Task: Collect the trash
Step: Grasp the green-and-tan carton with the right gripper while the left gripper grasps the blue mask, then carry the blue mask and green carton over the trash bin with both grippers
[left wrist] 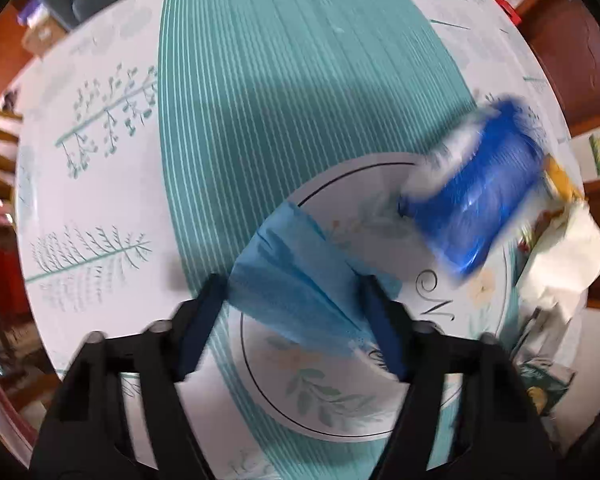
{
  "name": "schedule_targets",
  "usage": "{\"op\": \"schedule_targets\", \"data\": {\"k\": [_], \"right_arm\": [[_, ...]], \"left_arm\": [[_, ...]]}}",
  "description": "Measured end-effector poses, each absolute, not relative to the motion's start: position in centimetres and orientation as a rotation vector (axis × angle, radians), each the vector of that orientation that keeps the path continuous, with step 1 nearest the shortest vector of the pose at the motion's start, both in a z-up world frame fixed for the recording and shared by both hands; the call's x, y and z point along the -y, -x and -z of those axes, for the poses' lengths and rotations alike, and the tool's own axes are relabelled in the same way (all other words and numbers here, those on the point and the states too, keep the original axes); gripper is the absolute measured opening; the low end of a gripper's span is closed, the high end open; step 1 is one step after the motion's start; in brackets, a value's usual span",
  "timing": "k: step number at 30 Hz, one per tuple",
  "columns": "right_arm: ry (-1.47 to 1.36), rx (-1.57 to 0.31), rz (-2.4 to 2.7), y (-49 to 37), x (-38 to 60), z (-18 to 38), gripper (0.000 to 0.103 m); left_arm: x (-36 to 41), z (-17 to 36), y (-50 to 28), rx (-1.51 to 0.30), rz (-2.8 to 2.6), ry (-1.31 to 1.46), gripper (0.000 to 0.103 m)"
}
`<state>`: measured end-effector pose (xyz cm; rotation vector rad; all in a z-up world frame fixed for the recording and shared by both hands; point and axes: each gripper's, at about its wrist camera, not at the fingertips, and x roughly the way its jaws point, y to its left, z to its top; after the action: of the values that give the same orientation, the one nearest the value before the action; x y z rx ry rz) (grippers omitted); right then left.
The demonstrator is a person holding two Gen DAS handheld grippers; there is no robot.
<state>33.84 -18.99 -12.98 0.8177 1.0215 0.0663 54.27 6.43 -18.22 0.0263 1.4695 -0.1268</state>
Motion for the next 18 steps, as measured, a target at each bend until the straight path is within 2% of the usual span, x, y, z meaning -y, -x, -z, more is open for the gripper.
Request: {"op": "schedule_targets", "data": {"k": [3,7,8,18], "right_arm": [[-0.811,-1.017,-0.072,-32.7,19.1,12.8,0.034],[-0.795,-1.016,-0.079,-30.4,18.9,12.4,0.034],[-0.793,-1.015,-0.079,-29.6,18.9,12.2,0.034],[-0.781,-0.997,-0.051,-19.3,18.6,11.5,0.034]], "left_arm": [[-6.6,17.8,-53.2,-1.457,0.169,-0.023,0.033],[-6.9,17.2,-50.5,-1.442,0.234,-0.035,0.019],[-6.9,17.0,-49.5,-1.434,0.256,-0.038,0.009],[-4.6,12.1,-36.6,-1.357,0.496,-0.089,0.008]]}}
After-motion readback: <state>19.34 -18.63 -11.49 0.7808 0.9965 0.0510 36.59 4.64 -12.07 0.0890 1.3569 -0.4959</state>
